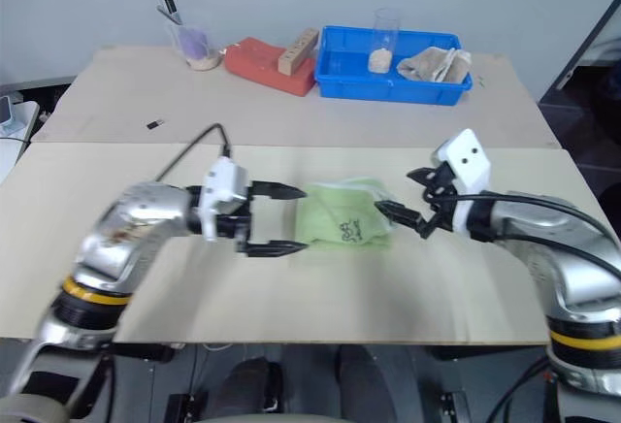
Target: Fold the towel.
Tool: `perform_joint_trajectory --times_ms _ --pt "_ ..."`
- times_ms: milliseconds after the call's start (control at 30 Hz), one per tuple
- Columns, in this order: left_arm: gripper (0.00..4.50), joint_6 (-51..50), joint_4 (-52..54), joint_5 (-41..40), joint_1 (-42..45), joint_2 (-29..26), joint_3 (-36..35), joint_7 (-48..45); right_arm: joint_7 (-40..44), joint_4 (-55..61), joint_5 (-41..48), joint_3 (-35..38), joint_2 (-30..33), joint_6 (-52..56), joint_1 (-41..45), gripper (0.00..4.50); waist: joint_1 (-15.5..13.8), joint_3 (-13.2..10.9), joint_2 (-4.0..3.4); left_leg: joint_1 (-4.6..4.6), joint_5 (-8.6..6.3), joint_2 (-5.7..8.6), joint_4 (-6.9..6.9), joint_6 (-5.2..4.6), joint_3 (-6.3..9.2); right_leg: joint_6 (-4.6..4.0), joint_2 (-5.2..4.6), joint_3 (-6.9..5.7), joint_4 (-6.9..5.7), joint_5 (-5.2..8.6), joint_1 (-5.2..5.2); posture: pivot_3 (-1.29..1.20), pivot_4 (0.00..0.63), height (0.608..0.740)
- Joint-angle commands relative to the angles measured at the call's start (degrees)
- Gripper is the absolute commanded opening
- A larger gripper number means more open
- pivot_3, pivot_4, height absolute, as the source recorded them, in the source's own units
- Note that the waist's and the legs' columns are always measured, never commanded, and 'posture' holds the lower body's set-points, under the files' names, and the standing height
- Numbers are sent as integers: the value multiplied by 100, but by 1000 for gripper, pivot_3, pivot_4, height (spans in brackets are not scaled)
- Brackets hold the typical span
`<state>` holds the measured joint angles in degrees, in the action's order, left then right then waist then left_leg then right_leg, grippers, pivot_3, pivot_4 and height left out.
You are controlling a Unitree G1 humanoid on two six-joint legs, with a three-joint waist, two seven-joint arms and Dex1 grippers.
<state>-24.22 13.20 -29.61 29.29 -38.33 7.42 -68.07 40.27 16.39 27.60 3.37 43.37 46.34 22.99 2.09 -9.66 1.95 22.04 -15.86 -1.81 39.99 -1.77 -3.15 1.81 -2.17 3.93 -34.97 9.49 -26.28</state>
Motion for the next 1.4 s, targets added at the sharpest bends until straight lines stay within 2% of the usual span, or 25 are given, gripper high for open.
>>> perform_joint_trajectory --times_ms 33,267,533,633,700,933,1000,1167,1400 --pt "4500 -133 310 -302 -22 -357 -576 -79 -20 -524 -402 -201 -167 -613 263 4491 -22 0 0 0 0 5 1 0 -1 3 -5 1 0 2 0 0 150 714" --pt "4500 -666 850 -877 -518 -945 -1546 168 229 -1988 -919 -647 -563 -1193 749 4491 2 0 1 2 0 11 -3 0 -4 6 -17 1 6 2 0 0 150 714" --pt "4500 -816 1206 -1401 -890 -1239 -2196 147 669 -3169 -829 -648 -939 -844 1312 4491 31 0 0 -7 0 6 -3 0 -3 4 -9 0 -3 2 2 0 150 714" --pt "4500 -784 1351 -1605 -1221 -1374 -2495 -79 745 -3366 -780 -606 -1081 -690 1432 3683 58 0 0 -9 0 3 -4 0 -5 3 -6 1 -4 1 2 0 150 714" --pt "4500 -724 1419 -1639 -1390 -1432 -2567 -171 806 -3371 -788 -619 -1111 -658 1453 2980 58 -1 0 -8 0 0 -7 1 -5 2 -4 1 -3 2 1 0 150 714" --pt "4500 -460 1406 -1613 -1436 -1324 -2382 -251 803 -3241 -846 -546 -1137 -836 1463 539 34 -1 -1 -9 0 3 -6 1 -5 2 -6 0 -4 2 2 0 150 714" --pt "4500 -435 1354 -1614 -1385 -1294 -2340 -246 572 -3370 -920 -369 -1146 -1078 1580 19 36 -1 -1 -10 0 3 -6 1 -6 1 -5 1 -4 2 2 0 150 714" --pt "4500 -412 1154 -1553 -1128 -1130 -2153 -180 -366 -4300 -1084 315 -1031 -1539 2057 19 39 -1 -1 -9 2 6 -6 5 -6 0 -6 2 -4 0 1 0 150 714" --pt "4500 -488 818 -1449 -694 -1031 -1797 -156 -809 -5001 -1221 532 -1178 -1547 1963 19 60 -1 -1 -4 2 8 -12 4 -4 -39 -5 1 2 -23 3 0 150 714"
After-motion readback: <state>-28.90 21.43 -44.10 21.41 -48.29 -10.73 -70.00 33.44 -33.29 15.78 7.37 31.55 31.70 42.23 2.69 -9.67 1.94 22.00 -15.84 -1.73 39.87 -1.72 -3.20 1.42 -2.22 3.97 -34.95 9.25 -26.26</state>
